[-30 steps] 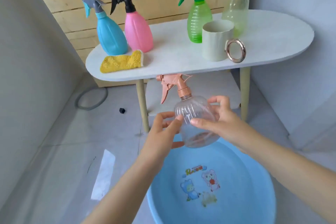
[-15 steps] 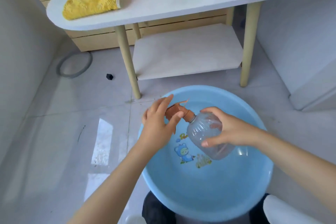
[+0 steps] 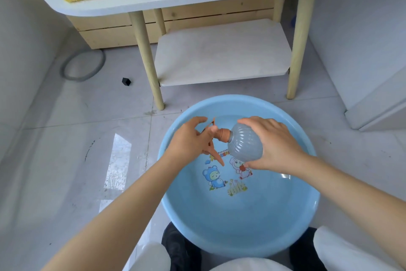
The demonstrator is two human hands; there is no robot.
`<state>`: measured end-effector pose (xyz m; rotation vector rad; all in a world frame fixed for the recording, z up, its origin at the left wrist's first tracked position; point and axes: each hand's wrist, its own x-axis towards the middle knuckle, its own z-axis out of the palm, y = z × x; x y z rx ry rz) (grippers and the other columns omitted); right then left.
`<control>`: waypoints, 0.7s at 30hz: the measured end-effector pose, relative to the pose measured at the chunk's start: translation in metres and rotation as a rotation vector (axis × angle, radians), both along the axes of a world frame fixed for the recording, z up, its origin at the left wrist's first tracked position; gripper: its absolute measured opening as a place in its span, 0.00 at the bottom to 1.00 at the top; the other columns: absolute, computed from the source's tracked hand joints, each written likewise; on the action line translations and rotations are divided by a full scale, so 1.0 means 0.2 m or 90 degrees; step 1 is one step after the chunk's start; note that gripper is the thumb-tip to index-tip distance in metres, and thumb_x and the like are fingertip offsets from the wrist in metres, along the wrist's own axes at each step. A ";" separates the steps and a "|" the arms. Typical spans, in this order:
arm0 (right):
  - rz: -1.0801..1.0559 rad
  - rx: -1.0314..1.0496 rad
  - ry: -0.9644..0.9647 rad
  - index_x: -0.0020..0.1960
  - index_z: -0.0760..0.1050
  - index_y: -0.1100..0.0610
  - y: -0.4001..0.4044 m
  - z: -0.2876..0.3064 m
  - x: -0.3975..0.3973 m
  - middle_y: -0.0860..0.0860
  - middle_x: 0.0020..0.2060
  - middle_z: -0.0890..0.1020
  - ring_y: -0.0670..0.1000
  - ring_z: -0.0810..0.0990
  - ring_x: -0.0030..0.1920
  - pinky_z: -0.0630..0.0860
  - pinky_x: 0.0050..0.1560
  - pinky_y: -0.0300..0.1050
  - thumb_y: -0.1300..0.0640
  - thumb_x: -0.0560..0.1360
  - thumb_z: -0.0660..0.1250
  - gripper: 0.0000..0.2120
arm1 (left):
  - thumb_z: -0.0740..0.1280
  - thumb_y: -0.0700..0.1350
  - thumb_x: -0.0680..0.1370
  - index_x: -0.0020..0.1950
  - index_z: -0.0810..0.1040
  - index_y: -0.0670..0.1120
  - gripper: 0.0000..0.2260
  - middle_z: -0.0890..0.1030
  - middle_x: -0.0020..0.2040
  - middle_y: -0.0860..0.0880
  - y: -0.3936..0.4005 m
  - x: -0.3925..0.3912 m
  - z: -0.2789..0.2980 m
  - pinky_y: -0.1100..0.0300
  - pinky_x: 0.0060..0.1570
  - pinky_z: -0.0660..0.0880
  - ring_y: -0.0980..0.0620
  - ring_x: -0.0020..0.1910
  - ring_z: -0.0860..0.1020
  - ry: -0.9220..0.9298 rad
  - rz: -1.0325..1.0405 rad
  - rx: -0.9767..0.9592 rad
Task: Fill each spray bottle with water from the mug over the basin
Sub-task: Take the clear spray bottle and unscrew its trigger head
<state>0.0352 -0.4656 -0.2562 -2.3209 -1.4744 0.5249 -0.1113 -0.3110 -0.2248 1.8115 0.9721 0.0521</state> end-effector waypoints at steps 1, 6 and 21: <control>-0.009 -0.012 0.016 0.71 0.59 0.43 0.00 -0.01 0.01 0.42 0.66 0.68 0.52 0.68 0.63 0.61 0.60 0.44 0.44 0.57 0.78 0.47 | 0.64 0.52 0.79 0.69 0.68 0.50 0.20 0.81 0.35 0.49 0.00 0.00 0.01 0.60 0.44 0.79 0.56 0.34 0.81 -0.014 -0.016 -0.038; -0.056 -0.044 0.154 0.71 0.59 0.41 -0.04 -0.03 0.05 0.42 0.66 0.69 0.50 0.68 0.63 0.68 0.62 0.47 0.43 0.55 0.80 0.50 | 0.71 0.36 0.74 0.70 0.68 0.50 0.27 0.83 0.50 0.47 0.02 -0.08 0.00 0.54 0.57 0.75 0.45 0.49 0.80 -0.098 -0.236 -0.064; 0.066 -0.062 0.105 0.73 0.57 0.41 -0.04 -0.03 0.00 0.40 0.70 0.65 0.48 0.65 0.67 0.62 0.66 0.43 0.42 0.57 0.79 0.50 | 0.68 0.50 0.77 0.42 0.79 0.44 0.11 0.81 0.45 0.50 0.07 -0.10 -0.02 0.64 0.48 0.73 0.50 0.45 0.79 -0.018 -0.160 0.076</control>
